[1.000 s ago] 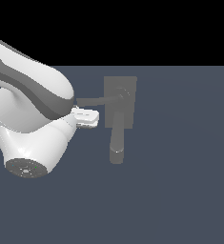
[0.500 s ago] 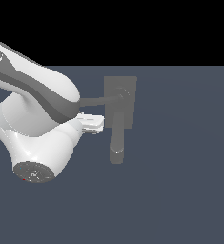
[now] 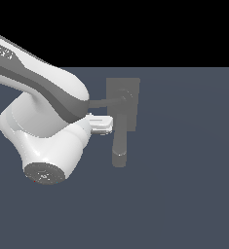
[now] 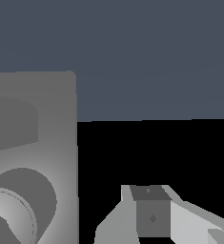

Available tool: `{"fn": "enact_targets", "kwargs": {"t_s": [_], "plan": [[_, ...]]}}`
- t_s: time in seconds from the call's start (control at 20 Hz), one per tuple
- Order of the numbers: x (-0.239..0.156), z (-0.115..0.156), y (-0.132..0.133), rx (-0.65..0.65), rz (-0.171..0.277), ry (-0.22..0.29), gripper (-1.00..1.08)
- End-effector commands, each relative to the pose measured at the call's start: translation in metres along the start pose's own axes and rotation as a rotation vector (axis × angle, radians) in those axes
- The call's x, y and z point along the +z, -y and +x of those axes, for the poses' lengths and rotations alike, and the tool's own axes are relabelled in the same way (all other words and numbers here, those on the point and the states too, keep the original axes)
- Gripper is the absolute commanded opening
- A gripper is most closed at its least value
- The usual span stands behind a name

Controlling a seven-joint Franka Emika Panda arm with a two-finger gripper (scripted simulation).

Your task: Turn on the faucet by rotating a designated handle.

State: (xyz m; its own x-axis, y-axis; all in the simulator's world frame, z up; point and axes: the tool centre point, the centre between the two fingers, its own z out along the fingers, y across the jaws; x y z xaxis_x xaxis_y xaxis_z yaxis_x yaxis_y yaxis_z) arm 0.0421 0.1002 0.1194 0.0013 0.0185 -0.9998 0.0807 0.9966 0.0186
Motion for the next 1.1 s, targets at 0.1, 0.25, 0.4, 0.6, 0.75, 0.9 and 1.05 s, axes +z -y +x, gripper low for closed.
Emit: {"fn": "enact_targets", "kwargs": {"t_s": [0.1, 0.25, 0.4, 0.6, 0.75, 0.9, 1.05], "plan": [[0.0, -0.009, -0.001, 0.0, 0.0, 0.0, -1.0], [0.0, -0.022, -0.002, 0.0, 0.0, 0.0, -1.0], [0.0, -0.034, -0.004, 0.0, 0.0, 0.0, -1.0], [0.0, -0.051, -0.006, -0.001, 0.0, 0.0, -1.0], [0.0, -0.064, -0.008, -0.001, 0.0, 0.0, -1.0], [0.0, -0.059, -0.006, -0.003, 0.001, -0.008, -1.0], [0.0, -0.071, -0.002, -0.002, 0.001, -0.006, -1.0]]}}
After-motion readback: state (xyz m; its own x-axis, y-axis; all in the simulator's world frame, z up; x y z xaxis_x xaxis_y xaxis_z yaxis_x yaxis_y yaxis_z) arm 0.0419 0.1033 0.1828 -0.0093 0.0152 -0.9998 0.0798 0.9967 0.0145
